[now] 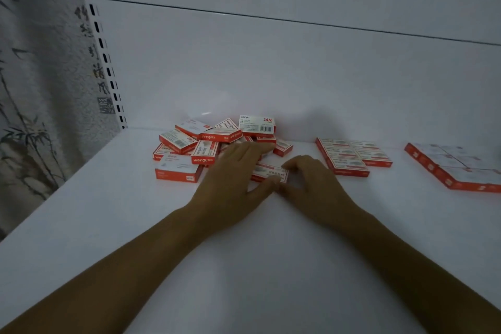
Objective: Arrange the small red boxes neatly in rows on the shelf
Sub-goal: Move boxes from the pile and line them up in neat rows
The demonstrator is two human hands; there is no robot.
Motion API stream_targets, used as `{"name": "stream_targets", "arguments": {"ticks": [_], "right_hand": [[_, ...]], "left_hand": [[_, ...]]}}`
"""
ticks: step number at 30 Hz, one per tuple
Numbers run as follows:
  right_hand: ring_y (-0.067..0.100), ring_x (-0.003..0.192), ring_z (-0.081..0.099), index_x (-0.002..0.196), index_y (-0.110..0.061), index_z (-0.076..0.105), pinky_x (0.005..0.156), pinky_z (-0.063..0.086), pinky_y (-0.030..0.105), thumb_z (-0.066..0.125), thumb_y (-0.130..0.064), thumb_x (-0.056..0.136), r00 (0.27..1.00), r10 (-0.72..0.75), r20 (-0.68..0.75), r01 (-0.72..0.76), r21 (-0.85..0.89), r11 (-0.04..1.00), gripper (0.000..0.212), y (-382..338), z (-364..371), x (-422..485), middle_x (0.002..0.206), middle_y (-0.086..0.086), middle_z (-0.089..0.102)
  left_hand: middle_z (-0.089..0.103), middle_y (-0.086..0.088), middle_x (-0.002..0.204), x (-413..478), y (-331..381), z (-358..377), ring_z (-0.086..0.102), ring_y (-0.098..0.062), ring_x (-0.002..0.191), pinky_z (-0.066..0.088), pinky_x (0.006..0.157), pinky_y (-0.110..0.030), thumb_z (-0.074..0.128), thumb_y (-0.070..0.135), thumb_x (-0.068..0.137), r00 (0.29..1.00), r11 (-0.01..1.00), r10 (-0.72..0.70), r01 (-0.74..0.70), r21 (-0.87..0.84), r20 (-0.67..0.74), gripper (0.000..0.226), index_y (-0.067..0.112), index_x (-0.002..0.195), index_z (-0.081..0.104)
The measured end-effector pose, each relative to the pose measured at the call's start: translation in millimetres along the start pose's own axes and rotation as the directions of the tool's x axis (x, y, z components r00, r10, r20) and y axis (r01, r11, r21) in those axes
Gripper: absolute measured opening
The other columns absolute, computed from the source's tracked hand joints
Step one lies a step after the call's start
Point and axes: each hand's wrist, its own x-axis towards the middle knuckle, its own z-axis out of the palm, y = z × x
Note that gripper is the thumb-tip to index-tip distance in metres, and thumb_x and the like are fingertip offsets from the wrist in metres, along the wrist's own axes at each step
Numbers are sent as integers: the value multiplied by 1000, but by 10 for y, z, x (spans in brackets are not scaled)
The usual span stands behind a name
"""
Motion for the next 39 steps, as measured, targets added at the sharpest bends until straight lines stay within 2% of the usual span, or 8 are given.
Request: {"name": "stream_targets", "arguments": {"ticks": [5, 8, 12, 17, 21, 30, 34, 39], "right_hand": [[3, 92, 61, 106, -20, 53, 83, 52, 29, 69, -35, 76, 992, -95, -86, 111, 207, 972, 37, -28, -66, -56, 100, -10, 65], [0, 93, 60, 107, -18, 53, 81, 48, 16, 73, -22, 76, 982, -109, -153, 144, 238, 961, 38, -15, -126, -81, 99, -12, 64], [-5, 91, 59, 106, -21, 50, 79, 47, 9, 72, -21, 78, 949, -97, -301, 185, 278, 943, 36, -35, -260, -73, 97, -19, 61], [-6, 92, 58, 108, -25, 47, 78, 48, 9, 69, -32, 77, 923, -129, -361, 236, 269, 934, 39, -130, -278, -111, 96, -30, 54], [-4, 91, 58, 106, -31, 45, 75, 48, 9, 67, -44, 76, 922, -153, -357, 251, 249, 935, 40, -155, -221, -134, 95, -31, 52], [1, 76, 63, 99, -35, 48, 69, 48, 10, 66, -60, 69, 920, -183, -346, 306, 346, 887, 43, -268, -228, -165, 88, -24, 61], [-2, 95, 57, 118, -43, 37, 74, 47, 10, 63, -62, 65, 953, -147, -264, 245, 389, 888, 62, -260, -247, -150, 108, -26, 54], [-9, 103, 51, 129, -46, 26, 77, 42, 6, 65, -61, 61, 969, -221, -108, 246, 403, 882, 80, -271, -196, -161, 115, -32, 47]], "left_hand": [[52, 4, 126, -20, 17, 48, 44, -6, 115, 35, 95, -15, 48, 51, 84, 1000, 996, -22, 21, -92, -11, 55, 22, 131, 45], [55, 8, 120, 11, 44, 35, 51, -5, 112, 46, 93, -27, 53, 42, 86, 989, 940, -140, 115, -321, -57, 41, 28, 123, 47], [57, 9, 118, 46, 106, -35, 52, 6, 104, 45, 80, -7, 54, 34, 92, 960, 869, -269, 207, -449, -78, 35, 21, 123, 49], [65, 4, 111, 80, 210, -92, 66, -9, 95, 53, 78, -19, 49, 24, 93, 916, 584, -378, 347, -733, 133, 26, 22, 118, 50], [70, -2, 104, 70, 265, -132, 69, -14, 89, 55, 75, -23, 49, 17, 94, 896, 500, -390, 399, -769, 211, 17, 18, 109, 57], [73, -7, 89, 99, 191, -150, 70, -19, 80, 56, 67, -27, 53, 23, 93, 749, 136, -571, 489, -862, 336, 15, 15, 98, 65], [68, -7, 96, 89, 164, -121, 68, -18, 88, 56, 78, -33, 48, 29, 95, 778, 269, -560, 496, -825, 285, 25, 16, 113, 61], [65, 11, 69, 23, 228, -144, 62, 0, 62, 47, 54, -11, 40, 28, 98, 928, 644, -325, 358, -676, 182, 21, 39, 101, 58]]}}
